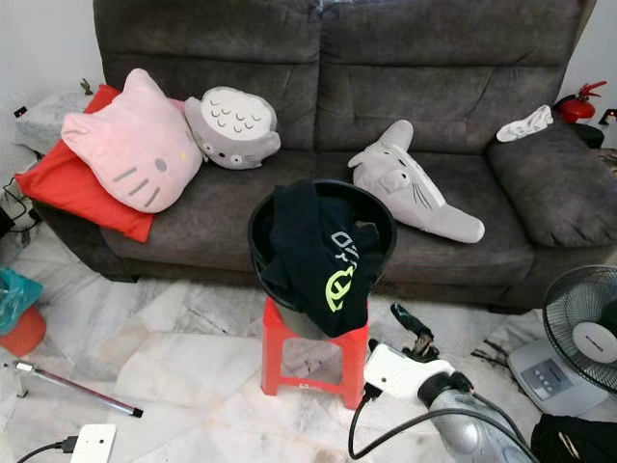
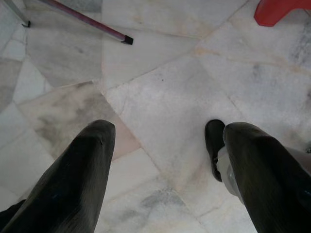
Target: Hang hanger
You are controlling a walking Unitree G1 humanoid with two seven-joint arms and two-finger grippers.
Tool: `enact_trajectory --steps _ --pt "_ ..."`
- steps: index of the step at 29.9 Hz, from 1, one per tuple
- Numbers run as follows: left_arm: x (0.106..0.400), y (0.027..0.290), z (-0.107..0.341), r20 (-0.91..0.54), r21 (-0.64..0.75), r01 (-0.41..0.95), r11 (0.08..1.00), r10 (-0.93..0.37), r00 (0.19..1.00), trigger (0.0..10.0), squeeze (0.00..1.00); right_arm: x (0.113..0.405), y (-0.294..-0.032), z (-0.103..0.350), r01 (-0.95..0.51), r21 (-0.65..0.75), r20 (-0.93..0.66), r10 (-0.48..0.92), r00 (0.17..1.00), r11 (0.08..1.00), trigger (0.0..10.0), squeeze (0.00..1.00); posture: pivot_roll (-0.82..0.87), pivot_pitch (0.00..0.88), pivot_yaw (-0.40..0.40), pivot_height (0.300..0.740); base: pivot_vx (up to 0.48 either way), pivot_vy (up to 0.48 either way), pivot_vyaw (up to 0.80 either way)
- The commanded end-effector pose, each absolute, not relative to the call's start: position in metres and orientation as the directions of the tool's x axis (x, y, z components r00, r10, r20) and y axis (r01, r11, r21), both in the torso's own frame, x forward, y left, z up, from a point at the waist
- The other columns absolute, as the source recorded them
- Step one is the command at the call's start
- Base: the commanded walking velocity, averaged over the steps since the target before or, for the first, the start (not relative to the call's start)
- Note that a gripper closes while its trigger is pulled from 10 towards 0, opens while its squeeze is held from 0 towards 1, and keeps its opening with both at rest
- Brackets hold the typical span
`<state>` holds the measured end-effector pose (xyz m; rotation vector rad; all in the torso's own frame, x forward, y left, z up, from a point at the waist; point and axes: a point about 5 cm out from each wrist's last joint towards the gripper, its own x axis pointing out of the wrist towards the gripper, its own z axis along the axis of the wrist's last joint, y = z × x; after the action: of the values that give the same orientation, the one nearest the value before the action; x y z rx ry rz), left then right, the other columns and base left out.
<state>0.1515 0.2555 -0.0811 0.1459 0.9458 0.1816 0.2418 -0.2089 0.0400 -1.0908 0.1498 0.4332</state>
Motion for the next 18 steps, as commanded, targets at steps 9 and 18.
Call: enact_trajectory --steps 9,18 --pt "0.150 0.257 -0.082 -0.802 0.201 -0.099 0.975 0.221 0.555 10.0 0.00 0.261 -0.197 0.034 -0.452 -0.839 -0.349 0.340 0.873 0.301 10.0 0.00 -0.15 0.000 0.018 0.740 0.000 0.000 0.00" --pt "0.151 0.254 -0.082 -0.804 0.195 -0.103 0.975 0.219 0.553 10.0 0.00 0.272 -0.199 0.026 -0.449 -0.863 -0.358 0.348 0.866 0.230 10.0 0.00 -0.13 0.000 0.008 0.740 0.000 0.000 0.00"
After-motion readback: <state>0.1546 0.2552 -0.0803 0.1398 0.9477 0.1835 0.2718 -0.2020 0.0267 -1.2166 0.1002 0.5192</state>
